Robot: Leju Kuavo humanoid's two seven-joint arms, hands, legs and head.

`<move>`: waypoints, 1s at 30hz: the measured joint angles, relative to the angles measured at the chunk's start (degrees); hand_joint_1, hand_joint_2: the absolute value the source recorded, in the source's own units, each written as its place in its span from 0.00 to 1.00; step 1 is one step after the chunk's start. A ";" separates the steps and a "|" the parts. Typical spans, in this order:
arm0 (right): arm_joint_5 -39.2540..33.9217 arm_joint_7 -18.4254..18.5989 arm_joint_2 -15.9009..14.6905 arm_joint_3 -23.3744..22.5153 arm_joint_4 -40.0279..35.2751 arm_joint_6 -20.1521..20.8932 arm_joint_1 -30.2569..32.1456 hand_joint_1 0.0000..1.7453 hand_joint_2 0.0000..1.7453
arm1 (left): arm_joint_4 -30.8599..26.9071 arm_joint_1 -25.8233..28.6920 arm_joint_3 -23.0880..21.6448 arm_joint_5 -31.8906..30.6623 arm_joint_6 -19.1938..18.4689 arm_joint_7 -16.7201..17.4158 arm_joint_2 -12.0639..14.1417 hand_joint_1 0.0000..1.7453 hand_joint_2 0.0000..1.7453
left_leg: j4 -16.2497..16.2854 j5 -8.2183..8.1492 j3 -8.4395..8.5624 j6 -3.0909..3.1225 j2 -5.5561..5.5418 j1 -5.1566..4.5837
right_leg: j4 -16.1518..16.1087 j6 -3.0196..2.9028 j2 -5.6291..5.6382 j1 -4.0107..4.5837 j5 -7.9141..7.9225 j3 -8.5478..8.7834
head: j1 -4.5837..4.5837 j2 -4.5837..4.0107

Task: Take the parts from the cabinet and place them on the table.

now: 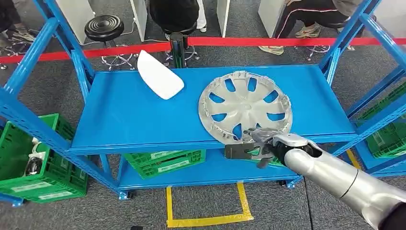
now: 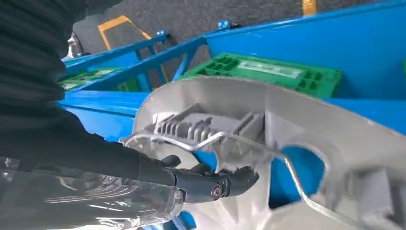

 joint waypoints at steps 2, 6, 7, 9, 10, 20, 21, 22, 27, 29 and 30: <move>-0.04 0.02 0.00 0.59 0.66 0.04 -0.10 0.00 1.00 | 0.00 -0.02 0.00 -0.11 0.00 0.04 0.00 0.00 0.00 | 0.00 0.00 0.00 0.00 -0.01 0.00 | 0.00 0.00 0.00 0.00 0.00 0.00 | 0.02 0.00; -0.02 0.02 -0.02 1.62 1.62 -0.35 -0.34 0.00 1.00 | 0.00 -0.06 0.00 -0.15 0.00 0.04 0.02 0.00 0.00 | 0.00 0.00 0.02 0.00 -0.01 0.00 | 0.00 0.00 0.01 0.00 0.00 0.00 | 0.02 0.00; 0.04 -0.02 -0.07 1.81 1.74 -0.87 -0.35 0.00 1.00 | 0.00 -0.09 0.00 -0.15 0.00 0.04 0.02 0.00 0.00 | 0.00 0.00 0.02 0.00 -0.02 0.00 | 0.00 0.00 0.01 0.00 0.00 0.00 | 0.02 0.00; 0.57 -0.75 -0.07 2.14 2.03 -2.12 -0.24 0.00 1.00 | 0.00 -0.09 0.00 -0.13 0.00 0.04 0.02 0.00 0.00 | 0.00 0.00 0.02 0.00 -0.04 0.00 | 0.00 0.00 0.00 0.00 0.00 0.00 | 0.02 0.00; 0.70 -1.14 -0.07 2.27 2.18 -2.65 -0.17 0.00 1.00 | 0.00 -0.08 0.00 -0.13 0.00 0.04 0.02 0.00 0.00 | 0.00 0.00 0.02 0.00 -0.05 0.00 | 0.00 0.00 0.00 0.00 0.00 0.01 | 0.02 0.00; 3.04 -3.37 0.15 3.12 3.28 -5.20 -0.37 1.00 1.00 | 0.00 -0.07 0.00 -0.15 0.02 0.04 0.02 0.00 0.00 | 0.00 0.00 0.10 0.00 -0.10 0.01 | 0.00 0.00 -0.02 0.01 0.00 0.09 | 0.02 0.00; 3.08 -3.56 0.22 3.10 3.36 -5.25 -0.52 1.00 1.00 | 0.00 -0.07 0.00 -0.15 0.02 0.04 0.02 0.00 0.00 | 0.00 0.00 0.10 0.00 -0.11 0.01 | 0.00 0.00 -0.02 0.00 0.00 0.10 | 0.02 0.00; 3.17 -3.67 0.26 3.10 3.43 -5.25 -0.62 1.00 1.00 | 0.00 -0.07 0.00 -0.15 0.02 0.04 0.02 0.00 0.00 | 0.00 0.00 0.10 0.00 -0.11 0.01 | 0.00 0.00 -0.02 0.01 0.00 0.10 | 0.00 0.00; 3.56 -4.24 0.55 3.08 3.71 -5.31 -0.83 1.00 1.00 | 0.00 -0.07 0.00 -0.13 0.04 0.04 0.02 0.00 0.00 | 0.00 0.00 0.11 0.00 -0.14 0.01 | 0.00 0.00 -0.02 0.00 0.00 0.12 | 0.00 0.00; 3.63 -4.39 0.63 3.08 3.71 -5.31 -0.83 1.00 1.00 | 0.00 -0.07 0.00 -0.13 0.02 0.04 0.02 0.00 0.00 | 0.00 0.00 0.13 0.00 -0.14 0.01 | 0.00 0.00 -0.02 0.00 0.00 0.13 | 0.02 0.00; 3.67 -4.59 0.74 3.10 3.73 -5.31 -0.83 1.00 1.00 | 0.00 -0.07 0.00 -0.15 0.02 0.04 0.02 0.00 0.00 | 0.00 0.00 0.13 0.00 -0.14 0.01 | -0.01 0.00 -0.02 0.00 0.00 0.14 | 0.02 0.00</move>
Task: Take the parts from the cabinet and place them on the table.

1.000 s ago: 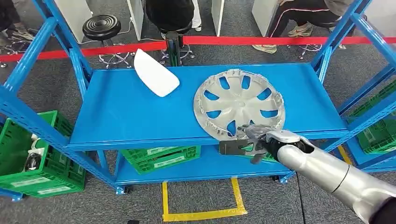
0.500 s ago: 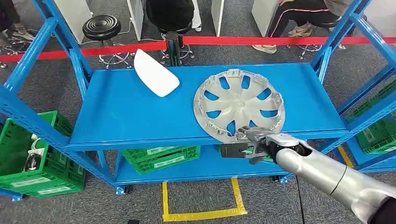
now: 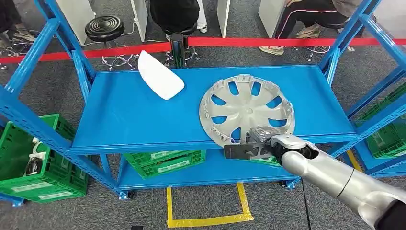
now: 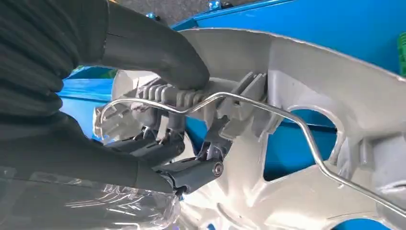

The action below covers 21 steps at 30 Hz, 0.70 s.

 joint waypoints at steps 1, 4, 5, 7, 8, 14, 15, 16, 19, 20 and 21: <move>0.04 -0.07 0.13 0.02 0.05 0.00 0.00 1.00 1.00 | 0.00 0.00 0.00 0.00 0.00 0.00 0.00 0.00 0.00 | 0.00 0.00 0.01 0.00 0.00 0.00 | 0.00 0.00 0.00 0.00 0.00 0.00 | 0.00 0.00; 0.11 -0.15 0.33 0.04 0.05 0.00 0.01 1.00 1.00 | 0.00 0.00 0.00 0.02 0.00 0.00 0.00 0.00 0.00 | 0.00 0.01 0.03 0.00 -0.05 -0.01 | 0.00 0.00 -0.03 0.00 0.00 0.04 | 0.00 0.00; 0.13 -0.15 0.33 0.04 0.05 0.00 0.01 1.00 1.00 | 0.00 0.00 0.00 0.00 0.00 0.00 0.00 0.00 0.00 | 0.00 0.01 0.03 0.00 -0.07 -0.01 | 0.00 0.00 -0.05 0.00 0.00 0.05 | 0.00 0.00; 0.22 -0.15 0.39 0.09 0.05 0.00 0.01 1.00 1.00 | 0.00 0.01 0.00 0.00 0.00 -0.02 0.00 0.00 0.00 | 0.00 0.02 0.05 -0.01 -0.08 0.00 | 0.00 0.00 -0.07 0.00 0.00 0.07 | 0.00 0.00; 0.28 -0.15 0.46 0.11 0.05 0.00 0.01 1.00 1.00 | 0.00 0.01 0.00 0.02 0.00 -0.02 0.00 0.00 0.00 | 0.00 0.02 0.06 -0.01 -0.08 0.00 | 0.00 0.00 -0.07 0.00 0.00 0.09 | 0.00 0.00; 0.55 -0.33 0.61 0.13 0.11 0.02 0.01 1.00 1.00 | 0.00 0.00 0.00 0.00 0.00 0.00 0.00 0.00 0.00 | 0.00 0.01 0.10 -0.01 -0.08 0.00 | 0.00 0.00 -0.04 0.00 0.00 0.11 | 0.00 0.00; 0.59 -0.35 0.63 0.13 0.13 0.04 0.01 1.00 1.00 | 0.00 0.00 0.00 0.02 0.00 -0.02 0.00 0.00 0.00 | 0.00 0.01 0.10 -0.01 -0.08 0.00 | 0.00 0.00 -0.04 0.00 0.00 0.11 | 0.00 0.00; 0.68 -0.37 0.66 0.13 0.20 0.04 0.01 1.00 1.00 | 0.00 0.00 0.00 0.02 0.00 -0.02 0.00 0.00 0.00 | 0.00 0.01 0.11 -0.01 -0.08 0.00 | 0.00 0.00 -0.05 0.00 0.00 0.12 | 0.00 0.00; 0.87 -0.48 0.70 0.15 0.29 0.00 0.00 1.00 1.00 | 0.00 0.00 0.00 0.02 0.02 -0.09 0.00 0.00 0.00 | 0.00 0.02 0.16 -0.01 -0.07 0.00 | 0.00 0.00 -0.05 0.00 0.00 0.16 | 0.00 0.00; 0.87 -0.53 0.72 0.15 0.29 -0.13 0.00 1.00 1.00 | 0.00 0.00 -0.02 0.04 0.02 -0.13 0.00 0.00 0.00 | 0.00 0.02 0.16 -0.01 -0.07 0.00 | 0.00 0.00 -0.05 0.00 0.00 0.17 | 0.00 0.00; 0.85 -0.81 0.74 0.15 0.31 -0.57 0.01 1.00 1.00 | 0.00 0.00 0.00 0.09 0.02 -0.20 0.00 0.00 0.00 | 0.00 0.02 0.16 -0.01 -0.07 0.00 | 0.00 0.00 -0.05 0.00 0.00 0.17 | 0.00 0.00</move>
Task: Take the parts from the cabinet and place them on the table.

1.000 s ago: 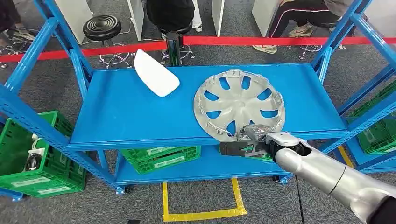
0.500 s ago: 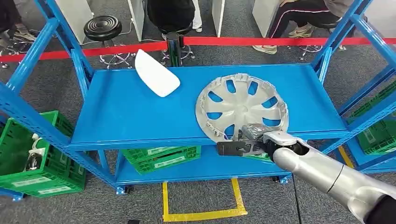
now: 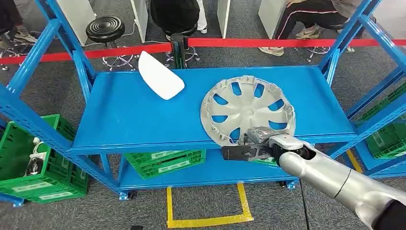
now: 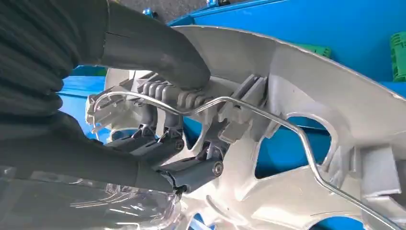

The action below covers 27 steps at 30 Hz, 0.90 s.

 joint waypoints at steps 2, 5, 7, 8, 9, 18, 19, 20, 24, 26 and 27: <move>-0.48 -1.31 0.04 -0.04 0.11 -2.10 0.16 1.00 1.00 | 0.00 0.01 -0.02 0.26 0.07 -0.02 0.00 0.00 0.00 | 0.00 0.00 0.00 0.00 0.02 0.00 | 0.00 0.00 0.01 0.00 0.00 0.00 | 0.00 0.00; -2.95 -6.17 0.22 -1.24 0.00 -11.74 1.99 1.00 1.00 | 0.00 0.17 0.00 0.88 0.39 -0.41 0.00 0.00 0.00 | 0.00 0.00 -0.08 0.00 0.03 0.00 | 0.02 0.00 -0.03 0.00 0.00 0.00 | 0.02 0.00; -5.00 -10.26 0.61 -3.38 -0.70 -19.57 3.59 1.00 1.00 | 0.00 0.39 0.00 1.01 0.96 -0.72 0.02 0.00 0.00 | 0.00 0.00 -0.09 0.00 0.07 0.00 | 0.02 0.00 -0.04 0.00 0.00 -0.03 | 0.02 0.00; -5.84 -12.16 0.85 -4.68 -1.20 -22.85 4.46 1.00 1.00 | 0.00 0.45 0.00 0.98 1.20 -1.07 0.02 0.00 0.00 | 0.01 0.00 -0.09 0.00 0.07 0.00 | 0.02 0.00 -0.04 0.00 0.00 -0.03 | 0.00 0.00; -6.60 -14.07 1.00 -6.27 -1.83 -26.06 5.52 1.00 1.00 | 0.00 0.48 0.00 0.81 1.22 -2.01 0.02 0.00 1.00 | 0.01 0.00 -0.11 0.00 0.04 0.01 | 0.02 0.00 -0.10 0.01 0.00 -0.04 | -0.02 0.00; -14.41 -28.59 3.06 -22.10 -11.66 -45.27 18.15 1.00 1.00 | 0.00 0.49 -0.02 -0.63 0.87 -7.15 0.02 0.00 1.00 | 0.00 -0.03 -0.22 0.02 -0.04 0.00 | 0.01 0.07 -0.24 0.00 -0.14 -0.07 | 0.04 0.00; -14.91 -29.31 3.32 -23.68 -12.97 -45.98 19.34 1.00 1.00 | 0.00 0.50 0.00 -0.63 0.98 -7.32 0.02 0.00 1.00 | 0.00 -0.03 -0.22 0.02 -0.04 0.00 | 0.00 0.07 -0.24 -0.01 -0.14 -0.08 | 0.04 0.00; -15.14 -29.74 3.52 -25.24 -14.23 -46.44 20.46 1.00 1.00 | 0.00 0.50 0.00 -0.63 1.07 -7.41 0.02 0.00 1.00 | 0.00 -0.04 -0.22 0.02 -0.05 -0.01 | 0.00 0.07 -0.24 -0.01 -0.14 -0.08 | 0.04 0.00; -15.47 -30.88 4.18 -30.04 -18.58 -47.58 24.25 1.00 1.00 | 0.00 0.51 -0.02 -1.42 2.69 -7.19 0.02 0.00 1.00 | 0.01 -0.04 -0.22 0.02 -0.03 -0.01 | -0.01 0.07 -0.23 -0.01 -0.14 -0.10 | 0.04 0.00; -15.30 -31.43 4.59 -32.34 -20.88 -48.23 26.22 1.00 1.00 | 0.00 0.52 -0.02 -1.22 3.10 -7.47 0.02 0.00 1.00 | 0.01 -0.04 -0.23 0.02 -0.04 -0.01 | 0.00 0.07 -0.24 -0.01 -0.14 -0.10 | 0.04 0.00; -15.15 -31.54 4.72 -33.20 -21.96 -48.58 26.94 1.00 1.00 | 0.00 0.56 -0.02 -0.99 3.17 -7.74 0.02 0.00 1.00 | 0.01 -0.04 -0.23 0.02 -0.04 -0.01 | 0.00 0.07 -0.24 -0.01 -0.14 -0.11 | 0.04 0.00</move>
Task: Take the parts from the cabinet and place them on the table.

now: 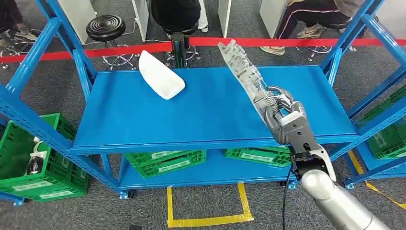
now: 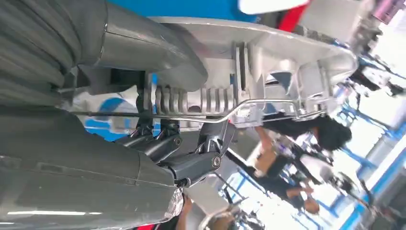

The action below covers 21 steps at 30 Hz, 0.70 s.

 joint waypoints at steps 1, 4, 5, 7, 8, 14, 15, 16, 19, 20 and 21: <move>0.18 -0.11 0.15 -0.74 -0.90 -0.18 0.59 1.00 1.00 | 0.00 0.01 0.00 0.20 0.07 -0.15 0.00 0.00 1.00 | 0.00 0.00 0.00 0.00 0.03 0.00 | 0.00 0.00 0.02 0.00 0.00 -0.01 | 0.00 0.00; 0.37 -0.15 0.48 -2.80 -2.87 -0.37 1.80 1.00 1.00 | 0.00 0.01 0.00 0.22 0.09 -0.31 0.00 0.00 1.00 | 0.00 -0.01 0.01 -0.01 0.10 0.01 | 0.00 0.00 0.05 0.00 0.00 -0.03 | -0.02 0.00; 0.37 -0.15 0.57 -3.35 -3.48 -0.42 2.13 1.00 1.00 | 0.00 0.01 0.02 0.22 0.09 -0.37 0.00 0.00 1.00 | 0.00 -0.01 0.01 -0.01 0.10 0.01 | 0.00 0.00 0.07 0.00 0.00 -0.03 | -0.02 0.00; 0.37 -0.15 0.79 -4.35 -4.49 -0.42 2.55 1.00 1.00 | 0.00 0.01 0.02 0.22 0.09 -0.48 0.00 0.00 1.00 | 0.00 -0.01 0.01 -0.01 0.14 0.00 | 0.00 0.00 0.12 0.00 0.00 -0.04 | -0.02 0.00; 0.37 -0.18 0.90 -4.72 -4.94 -0.42 2.74 1.00 1.00 | 0.00 0.01 0.00 0.22 0.09 -0.48 0.00 0.00 1.00 | 0.00 -0.01 0.01 -0.01 0.15 0.00 | 0.00 0.00 0.13 0.00 0.00 -0.04 | -0.02 0.00; 0.70 -0.20 1.31 -6.21 -6.87 -0.44 3.39 1.00 1.00 | 0.00 0.01 0.02 0.85 -0.26 -1.23 -0.02 0.00 1.00 | 0.00 -0.01 0.02 -0.01 0.20 0.00 | 0.01 0.00 0.15 0.00 0.00 -0.05 | -0.02 0.00; 1.03 -0.26 1.44 -6.43 -7.35 -0.50 3.49 1.00 1.00 | 0.00 0.01 0.02 1.07 -0.28 -1.68 -0.02 0.00 1.00 | 0.00 -0.01 0.01 -0.01 0.20 0.00 | 0.00 0.00 0.15 0.00 0.00 -0.05 | -0.02 0.00; 1.49 -0.26 1.53 -6.63 -7.85 -0.68 3.68 1.00 1.00 | 0.00 0.01 0.02 1.20 -0.22 -2.08 -0.02 0.00 1.00 | 0.00 -0.01 0.02 -0.01 0.20 0.00 | 0.00 0.00 0.15 0.00 0.00 -0.05 | -0.02 0.00; 3.38 -0.39 1.77 -6.84 -10.10 -1.36 4.44 1.00 1.00 | 0.00 0.01 0.02 0.88 0.77 -2.80 -0.07 0.00 1.00 | 0.00 -0.04 0.01 0.00 0.22 0.00 | 0.01 0.00 0.16 0.00 0.00 -0.06 | -0.02 0.00; 4.09 -0.59 1.90 -6.84 -11.22 -1.38 4.72 1.00 1.00 | 0.00 0.01 0.02 0.90 0.41 -2.82 -0.07 0.00 1.00 | 0.00 -0.06 0.01 0.02 0.23 0.00 | 0.01 0.00 0.17 0.00 0.00 -0.06 | -0.02 0.00; 4.79 -1.00 2.05 -6.80 -12.48 -1.38 5.02 1.00 1.00 | 0.00 0.01 0.02 1.29 -0.85 -2.82 -0.07 0.00 1.00 | 0.00 -0.06 0.01 0.01 0.23 0.01 | 0.01 -0.01 0.16 0.00 -0.01 -0.06 | -0.02 0.00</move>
